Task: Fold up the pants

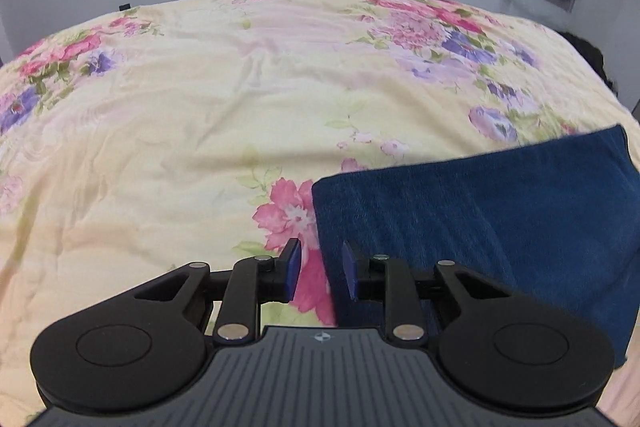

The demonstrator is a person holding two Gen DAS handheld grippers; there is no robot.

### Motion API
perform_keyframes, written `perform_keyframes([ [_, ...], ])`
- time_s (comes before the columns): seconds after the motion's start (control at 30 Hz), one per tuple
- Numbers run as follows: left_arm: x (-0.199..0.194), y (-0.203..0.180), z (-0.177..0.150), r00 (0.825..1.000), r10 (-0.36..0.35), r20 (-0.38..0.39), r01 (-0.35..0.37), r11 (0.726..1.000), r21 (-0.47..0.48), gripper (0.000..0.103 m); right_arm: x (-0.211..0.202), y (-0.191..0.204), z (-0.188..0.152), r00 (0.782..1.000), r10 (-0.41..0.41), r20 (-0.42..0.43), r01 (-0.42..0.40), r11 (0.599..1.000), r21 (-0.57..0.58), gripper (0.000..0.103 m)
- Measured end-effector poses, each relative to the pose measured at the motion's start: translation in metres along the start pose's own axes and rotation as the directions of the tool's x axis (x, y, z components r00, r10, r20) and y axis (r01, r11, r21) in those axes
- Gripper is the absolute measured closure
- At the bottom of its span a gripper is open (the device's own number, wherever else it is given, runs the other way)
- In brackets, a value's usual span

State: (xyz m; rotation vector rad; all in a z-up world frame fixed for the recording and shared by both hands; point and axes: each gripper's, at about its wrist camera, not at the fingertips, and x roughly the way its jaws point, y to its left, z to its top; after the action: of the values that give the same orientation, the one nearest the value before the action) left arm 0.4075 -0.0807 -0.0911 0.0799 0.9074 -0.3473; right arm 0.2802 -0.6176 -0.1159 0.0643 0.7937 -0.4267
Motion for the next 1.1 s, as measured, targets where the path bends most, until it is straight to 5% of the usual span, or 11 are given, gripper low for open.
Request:
perform_keyframes([
  [0.13,0.032,-0.001,0.012,0.999,-0.051,0.017,0.052,0.997,-0.064,0.079,0.024,-0.012,-0.018,0.998,0.003,-0.068,-0.002,1.0,0.023,0.1],
  [0.27,0.07,-0.009,0.018,0.999,0.03,-0.027,-0.032,0.998,-0.053,0.088,0.035,-0.029,-0.032,0.995,0.065,-0.073,-0.057,0.993,0.107,0.103],
  [0.4,0.091,-0.01,0.016,0.995,0.088,-0.042,-0.09,0.994,-0.055,0.088,0.039,-0.025,-0.036,0.994,0.076,-0.072,-0.071,0.995,0.071,0.103],
  [0.7,0.045,0.006,0.016,0.993,0.121,0.009,-0.117,0.977,-0.178,0.078,0.035,-0.028,-0.028,0.994,0.067,-0.091,-0.056,0.992,0.114,0.103],
  [0.77,0.03,0.011,0.011,0.996,0.085,0.017,-0.08,0.975,-0.206,0.076,0.022,-0.035,-0.025,0.994,0.082,-0.068,-0.07,0.983,0.171,0.092],
  [0.83,0.018,0.018,0.001,0.999,0.037,0.019,-0.03,0.967,-0.252,0.07,0.009,-0.041,-0.026,0.998,0.038,-0.052,-0.027,0.978,0.208,0.059],
  [0.87,0.013,0.022,-0.005,1.0,0.012,0.019,-0.006,0.96,-0.28,0.069,0.003,-0.047,-0.027,0.998,0.031,-0.047,-0.019,0.971,0.239,0.052],
  [0.97,0.006,0.037,-0.024,0.993,-0.113,0.031,0.116,0.912,-0.393,0.065,-0.008,-0.072,-0.039,0.991,0.129,-0.032,-0.104,0.903,0.418,0.048],
  [1.03,0.009,0.046,-0.038,0.979,-0.197,0.045,0.195,0.86,-0.472,0.063,-0.007,-0.087,-0.051,0.966,0.259,0.003,-0.215,0.794,0.569,0.037],
  [1.1,0.014,0.05,-0.049,0.97,-0.233,0.063,0.231,0.819,-0.525,0.063,0.001,-0.092,-0.065,0.934,0.354,0.038,-0.283,0.674,0.682,0.037],
])
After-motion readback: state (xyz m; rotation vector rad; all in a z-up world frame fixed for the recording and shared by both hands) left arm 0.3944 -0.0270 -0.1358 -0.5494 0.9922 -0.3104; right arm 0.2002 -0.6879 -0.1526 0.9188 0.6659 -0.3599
